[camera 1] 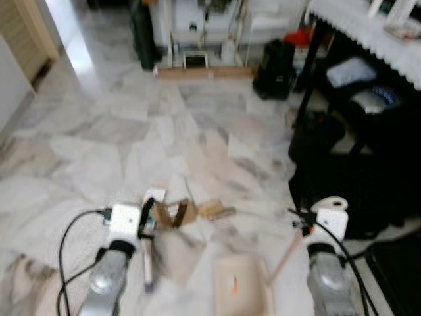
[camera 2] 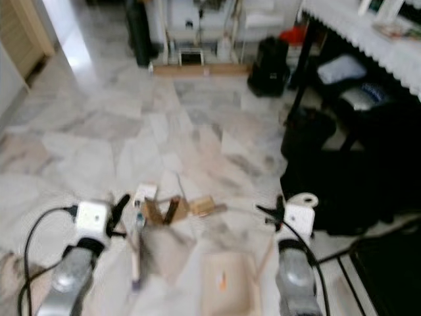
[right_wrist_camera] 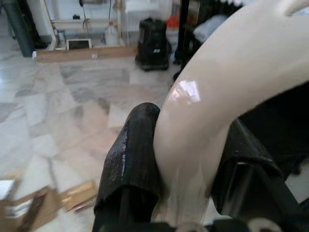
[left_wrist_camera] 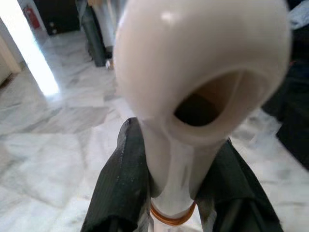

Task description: Sweep floor

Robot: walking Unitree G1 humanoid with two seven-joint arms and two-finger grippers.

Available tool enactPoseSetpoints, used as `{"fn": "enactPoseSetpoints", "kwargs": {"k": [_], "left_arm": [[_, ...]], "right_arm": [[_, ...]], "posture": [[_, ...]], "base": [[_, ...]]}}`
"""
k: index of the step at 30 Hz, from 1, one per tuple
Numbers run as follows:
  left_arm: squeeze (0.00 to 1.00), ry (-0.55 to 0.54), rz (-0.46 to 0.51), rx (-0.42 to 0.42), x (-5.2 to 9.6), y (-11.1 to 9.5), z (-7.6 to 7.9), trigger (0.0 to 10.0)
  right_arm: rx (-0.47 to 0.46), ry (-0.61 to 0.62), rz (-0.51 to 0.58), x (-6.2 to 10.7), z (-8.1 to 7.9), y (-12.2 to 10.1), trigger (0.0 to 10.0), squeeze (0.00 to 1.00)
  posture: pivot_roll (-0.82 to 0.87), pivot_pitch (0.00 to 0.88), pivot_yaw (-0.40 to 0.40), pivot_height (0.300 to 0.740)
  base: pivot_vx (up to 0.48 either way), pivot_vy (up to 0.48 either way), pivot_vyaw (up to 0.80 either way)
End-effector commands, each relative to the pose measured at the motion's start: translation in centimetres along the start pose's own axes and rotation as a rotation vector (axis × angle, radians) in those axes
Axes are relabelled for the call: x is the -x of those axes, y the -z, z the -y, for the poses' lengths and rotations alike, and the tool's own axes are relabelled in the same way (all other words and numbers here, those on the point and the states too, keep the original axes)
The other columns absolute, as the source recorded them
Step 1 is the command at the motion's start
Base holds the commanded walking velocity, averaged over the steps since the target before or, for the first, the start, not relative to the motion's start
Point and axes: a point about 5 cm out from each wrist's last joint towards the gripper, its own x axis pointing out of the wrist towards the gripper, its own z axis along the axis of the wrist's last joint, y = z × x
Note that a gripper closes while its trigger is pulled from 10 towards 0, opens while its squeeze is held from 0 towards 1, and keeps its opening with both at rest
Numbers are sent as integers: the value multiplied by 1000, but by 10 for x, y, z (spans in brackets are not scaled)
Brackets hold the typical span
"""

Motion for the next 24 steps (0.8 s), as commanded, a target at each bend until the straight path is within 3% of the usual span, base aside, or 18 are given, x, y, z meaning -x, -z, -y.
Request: {"fn": "enactPoseSetpoints", "kwargs": {"k": [1,6,24], "left_arm": [[0,-11,32,-20,-2,-6,-5,10000],[0,-11,32,-20,-1,-6,-6,10000],[0,93,15,43,-1,-5,8,10000]], "right_arm": [[-16,-3,35,-4,-4,-8,10000,0],[-17,-3,34,-4,-4,-8,10000,0],[-24,5,35,-6,-4,-8,10000,0]], "posture": [[-51,38,-29,740],[-51,36,-28,740],[-49,26,-26,740]], "base": [[0,-364,0],[0,-350,0],[0,0,0]]}}
